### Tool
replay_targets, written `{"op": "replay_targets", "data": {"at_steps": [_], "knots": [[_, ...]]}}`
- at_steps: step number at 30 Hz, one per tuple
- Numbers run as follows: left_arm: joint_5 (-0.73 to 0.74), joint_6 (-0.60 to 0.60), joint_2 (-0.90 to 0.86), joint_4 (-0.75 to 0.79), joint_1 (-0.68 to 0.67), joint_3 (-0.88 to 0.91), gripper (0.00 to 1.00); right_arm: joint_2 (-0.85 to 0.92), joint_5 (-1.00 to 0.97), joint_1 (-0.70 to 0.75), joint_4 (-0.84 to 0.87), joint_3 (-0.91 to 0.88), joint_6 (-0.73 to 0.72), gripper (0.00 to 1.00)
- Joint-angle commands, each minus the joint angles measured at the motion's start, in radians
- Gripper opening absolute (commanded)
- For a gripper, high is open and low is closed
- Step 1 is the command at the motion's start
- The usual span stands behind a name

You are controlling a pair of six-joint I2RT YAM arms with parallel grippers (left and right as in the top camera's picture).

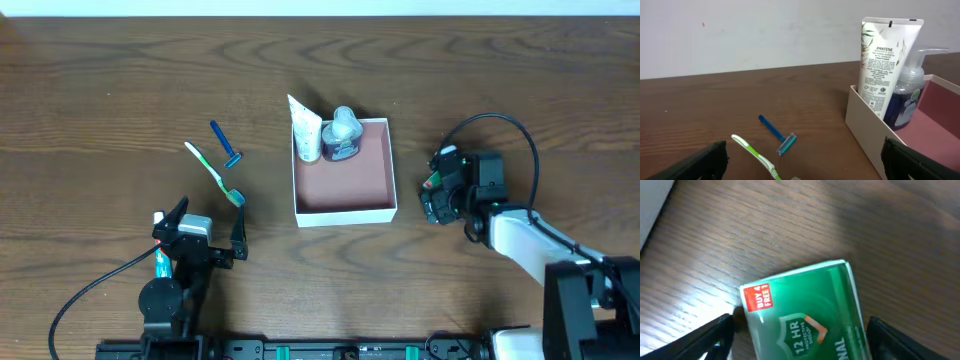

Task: Pack container
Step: 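Lower the right gripper over the green Dettol soap bar to grasp, then lift the Dettol bar with the right gripper and lower it into the box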

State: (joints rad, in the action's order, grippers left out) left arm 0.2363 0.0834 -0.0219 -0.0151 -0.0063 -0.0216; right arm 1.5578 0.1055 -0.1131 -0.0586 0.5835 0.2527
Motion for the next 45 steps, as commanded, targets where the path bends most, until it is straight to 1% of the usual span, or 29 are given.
{"op": "replay_targets", "data": {"at_steps": [1,3,5,7,10,13,18,23,30,33,36,42,45], "knots": [[0.014,0.01,-0.001,-0.034,0.006,0.018,0.98,0.023,0.004,0.015,-0.012,0.003,0.017,0.79],[0.014,0.01,-0.001,-0.033,0.006,0.018,0.98,0.024,0.004,0.015,-0.031,0.003,0.003,0.73],[0.014,0.01,-0.001,-0.033,0.006,0.018,0.98,0.024,0.005,0.015,-0.053,0.003,-0.045,0.65],[0.014,0.01,-0.001,-0.034,0.006,0.018,0.98,0.024,0.005,0.015,-0.078,0.003,-0.105,0.52],[0.014,0.01,-0.001,-0.033,0.006,0.018,0.98,0.024,0.005,0.015,-0.102,0.003,-0.178,0.39],[0.014,0.01,-0.001,-0.033,0.006,0.018,0.98,0.024,0.007,0.015,-0.103,0.003,-0.224,0.34],[0.014,0.01,-0.001,-0.034,0.006,0.018,0.98,0.003,0.06,0.015,-0.111,0.02,-0.233,0.33],[0.014,0.01,-0.001,-0.033,0.006,0.018,0.98,-0.069,0.125,0.015,-0.179,0.1,-0.237,0.24],[0.014,0.01,-0.001,-0.033,0.006,0.018,0.98,-0.203,0.316,0.014,-0.253,0.233,-0.246,0.26],[0.014,0.01,-0.001,-0.033,0.006,0.018,0.98,-0.249,0.381,0.014,-0.244,0.272,-0.293,0.28],[0.014,0.01,-0.001,-0.033,0.006,0.018,0.98,-0.274,0.423,0.001,-0.204,0.288,-0.369,0.29],[0.014,0.01,-0.001,-0.033,0.006,0.018,0.98,-0.256,0.372,-0.051,-0.114,0.288,-0.569,0.31],[0.014,0.01,-0.001,-0.033,0.006,0.018,0.98,-0.23,0.332,-0.093,-0.061,0.288,-0.626,0.33]]}}
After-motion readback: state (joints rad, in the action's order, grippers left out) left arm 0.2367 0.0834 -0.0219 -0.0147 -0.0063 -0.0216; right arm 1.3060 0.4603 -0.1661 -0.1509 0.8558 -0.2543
